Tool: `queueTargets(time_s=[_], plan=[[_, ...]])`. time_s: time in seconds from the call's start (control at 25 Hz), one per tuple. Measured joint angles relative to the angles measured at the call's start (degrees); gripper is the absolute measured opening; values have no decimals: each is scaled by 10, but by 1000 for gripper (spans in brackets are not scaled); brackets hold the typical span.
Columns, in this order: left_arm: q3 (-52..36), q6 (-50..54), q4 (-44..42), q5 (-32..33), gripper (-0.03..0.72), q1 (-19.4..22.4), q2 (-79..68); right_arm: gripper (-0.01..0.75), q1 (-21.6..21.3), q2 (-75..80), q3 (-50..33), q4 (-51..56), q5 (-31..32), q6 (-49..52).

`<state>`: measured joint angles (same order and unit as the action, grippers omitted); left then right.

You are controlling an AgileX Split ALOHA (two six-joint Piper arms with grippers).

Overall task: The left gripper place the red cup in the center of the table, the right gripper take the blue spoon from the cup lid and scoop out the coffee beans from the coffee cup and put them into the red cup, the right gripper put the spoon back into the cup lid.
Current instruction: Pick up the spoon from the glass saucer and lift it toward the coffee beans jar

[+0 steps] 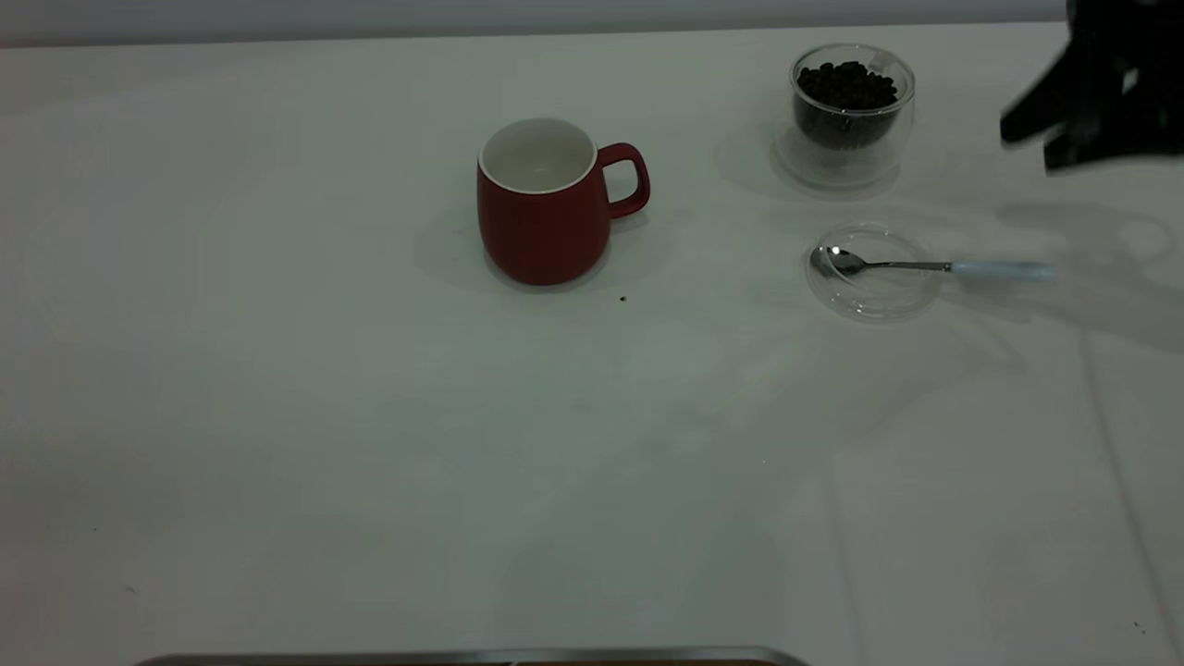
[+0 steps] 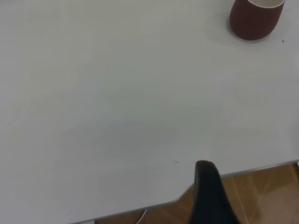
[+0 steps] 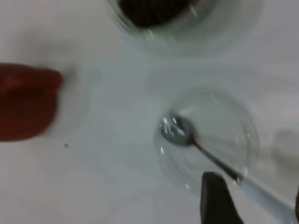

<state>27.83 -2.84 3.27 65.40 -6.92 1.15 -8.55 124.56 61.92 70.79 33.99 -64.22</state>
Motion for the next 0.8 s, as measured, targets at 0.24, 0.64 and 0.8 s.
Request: queueTargets(time_s=[0.24,0.64,0.8], plan=[[0,0,0,0,516,0,0,438,-14,36,-45,144,-1,-131],[0,1,0,0,516,0,0,438,-52,31,-106,184,-7,-191],[0,0,0,0,516,0,0,438,-77,39,-106,209,-22,-215]])
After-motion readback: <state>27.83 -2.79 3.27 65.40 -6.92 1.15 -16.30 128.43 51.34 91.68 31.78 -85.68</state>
